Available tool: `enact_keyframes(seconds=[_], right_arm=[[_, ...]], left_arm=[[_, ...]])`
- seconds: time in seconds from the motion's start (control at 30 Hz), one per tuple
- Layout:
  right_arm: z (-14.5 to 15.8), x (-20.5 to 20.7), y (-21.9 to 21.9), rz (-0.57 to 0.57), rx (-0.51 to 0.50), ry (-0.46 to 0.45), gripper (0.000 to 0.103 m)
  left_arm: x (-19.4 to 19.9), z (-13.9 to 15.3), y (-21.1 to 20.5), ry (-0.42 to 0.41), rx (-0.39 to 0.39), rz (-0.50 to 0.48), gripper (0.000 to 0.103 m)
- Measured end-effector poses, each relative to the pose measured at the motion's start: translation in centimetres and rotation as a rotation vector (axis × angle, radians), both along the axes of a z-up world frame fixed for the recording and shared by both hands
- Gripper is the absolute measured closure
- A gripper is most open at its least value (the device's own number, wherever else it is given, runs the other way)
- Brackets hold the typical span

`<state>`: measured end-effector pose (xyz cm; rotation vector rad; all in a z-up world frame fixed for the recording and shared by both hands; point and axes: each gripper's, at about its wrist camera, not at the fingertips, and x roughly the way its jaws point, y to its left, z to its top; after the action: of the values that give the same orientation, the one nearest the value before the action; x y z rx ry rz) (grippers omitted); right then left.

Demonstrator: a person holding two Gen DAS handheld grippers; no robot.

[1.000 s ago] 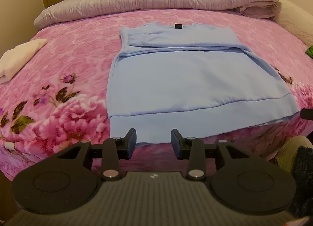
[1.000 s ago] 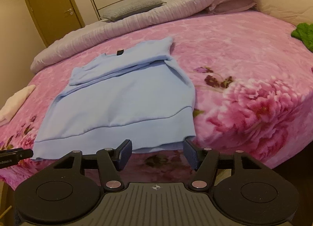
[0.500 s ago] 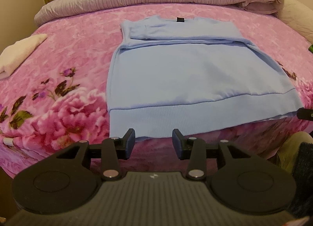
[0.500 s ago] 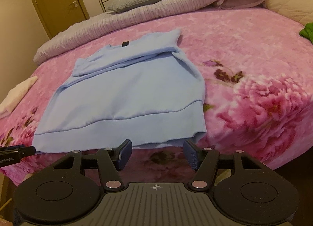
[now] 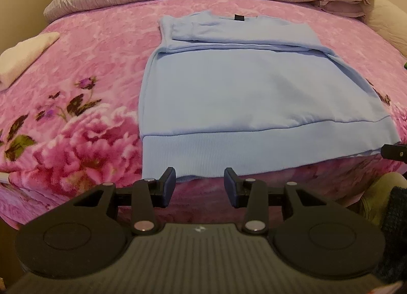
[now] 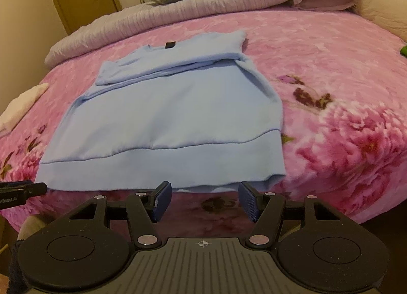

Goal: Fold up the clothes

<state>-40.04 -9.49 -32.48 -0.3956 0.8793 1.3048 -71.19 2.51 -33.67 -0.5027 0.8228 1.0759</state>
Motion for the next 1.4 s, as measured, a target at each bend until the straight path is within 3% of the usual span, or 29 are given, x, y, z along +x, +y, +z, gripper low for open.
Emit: enact_keyframes(seconds=[0.1, 0.2, 0.33, 0.5, 0.6, 0.73, 0.9, 0.97, 1.1, 1.33, 1.4], right_arm=[[-0.2, 0.2, 0.3, 0.011, -0.006, 0.005, 0.041], [0.1, 1.2, 0.4, 0.021, 0.009, 0.033, 0.041], [0.0, 5.8, -0.2, -0.067, 0.063, 0.18, 0.041], [-0.3, 11.8, -0.9, -0.185, 0.13, 0.37, 0.041], [-0.6, 13.7, -0.8, -0.197, 0.153, 0.413, 0.041], [-1.5, 15.8, -0.1, -0.219, 0.175, 0.521, 0.042], [-3.3, 17.0, 1.1, -0.227, 0.116, 0.574, 0.042], [-4.1, 17.1, 1.6, -0.224, 0.087, 0.602, 0.053], [-5.1, 16.8, 2.2, -0.208, 0.09, 0.653, 0.055], [-6.0, 17.6, 2.4, -0.213, 0.106, 0.727, 0.055], [-6.0, 17.9, 2.4, -0.217, 0.111, 0.747, 0.055]], left_arm=[[-0.7, 0.1, 0.6, -0.019, 0.005, -0.004, 0.066], [-2.6, 0.7, 1.8, -0.095, 0.014, -0.01, 0.066], [-6.6, 1.0, 4.5, -0.241, -0.017, 0.071, 0.064], [-9.4, -0.6, 7.8, -0.39, -0.115, 0.134, 0.065], [-10.1, -2.2, 9.4, -0.52, -0.205, 0.148, 0.065], [-10.5, -4.3, 11.1, -0.581, -0.257, 0.2, 0.065], [-11.0, -5.5, 12.2, -0.702, -0.287, 0.184, 0.063], [-11.0, -5.8, 12.4, -0.734, -0.305, 0.185, 0.063], [-11.2, -6.1, 12.4, -0.767, -0.314, 0.169, 0.063], [-12.8, -8.3, 14.4, -0.941, -0.444, 0.231, 0.064], [-13.0, -8.9, 15.5, -0.962, -0.477, 0.244, 0.071]])
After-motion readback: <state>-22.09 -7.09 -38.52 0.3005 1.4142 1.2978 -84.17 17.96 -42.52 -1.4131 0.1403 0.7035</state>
